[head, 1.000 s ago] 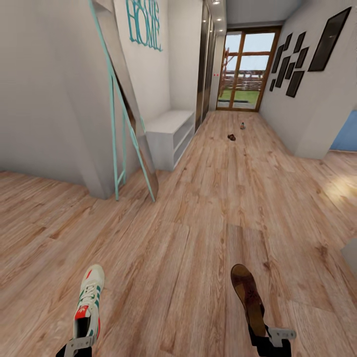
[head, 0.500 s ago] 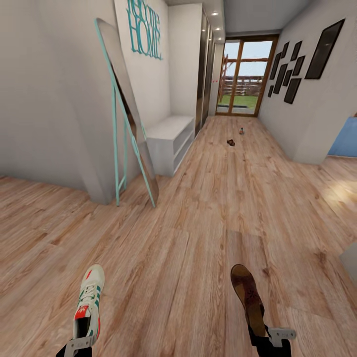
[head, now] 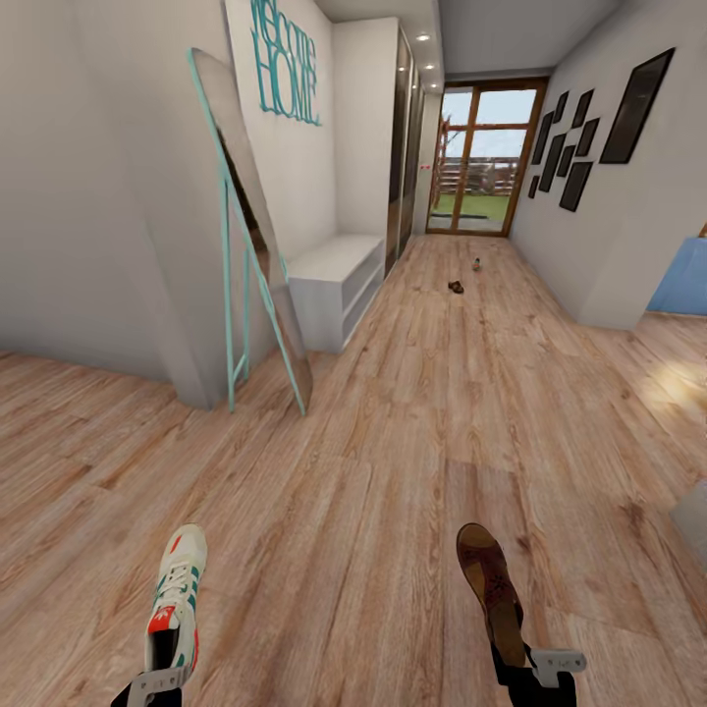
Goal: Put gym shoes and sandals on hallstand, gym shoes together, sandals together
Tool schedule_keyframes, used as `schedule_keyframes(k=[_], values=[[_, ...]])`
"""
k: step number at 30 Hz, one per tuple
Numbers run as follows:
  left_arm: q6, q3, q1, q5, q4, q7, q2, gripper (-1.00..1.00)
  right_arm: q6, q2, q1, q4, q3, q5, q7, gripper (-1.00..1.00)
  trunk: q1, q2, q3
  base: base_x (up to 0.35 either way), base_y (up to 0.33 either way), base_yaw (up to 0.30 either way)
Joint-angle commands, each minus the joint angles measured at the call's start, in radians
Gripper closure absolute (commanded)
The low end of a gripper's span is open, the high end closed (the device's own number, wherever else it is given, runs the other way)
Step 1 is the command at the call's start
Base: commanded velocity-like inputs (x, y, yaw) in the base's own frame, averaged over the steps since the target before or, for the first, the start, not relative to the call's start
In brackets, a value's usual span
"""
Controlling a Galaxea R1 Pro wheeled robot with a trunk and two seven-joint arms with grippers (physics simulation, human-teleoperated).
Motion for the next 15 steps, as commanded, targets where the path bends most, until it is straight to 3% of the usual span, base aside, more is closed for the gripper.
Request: schedule_keyframes(k=[1, 9, 15], values=[[-0.003, 0.008, -0.001, -0.003, 0.001, -0.007, -0.001, 1.0, -0.003, 0.001, -0.001, 0.0, -0.009, 0.006, 0.007, 1.0, 0.0, 0.0, -0.001, 0.0, -0.234, 0.0], [-0.003, 0.009, -0.001, -0.003, 0.001, -0.006, 0.0, 1.0, -0.003, 0.001, -0.001, 0.0, -0.009, 0.006, 0.005, 1.0, 0.0, 0.0, -0.001, -0.014, -0.258, 0.013], [-0.003, 0.009, -0.001, -0.002, 0.001, -0.005, 0.0, 1.0, -0.003, 0.001, -0.001, 0.0, -0.009, 0.006, 0.004, 1.0, 0.0, 0.0, -0.001, -0.113, -0.268, 0.199]])
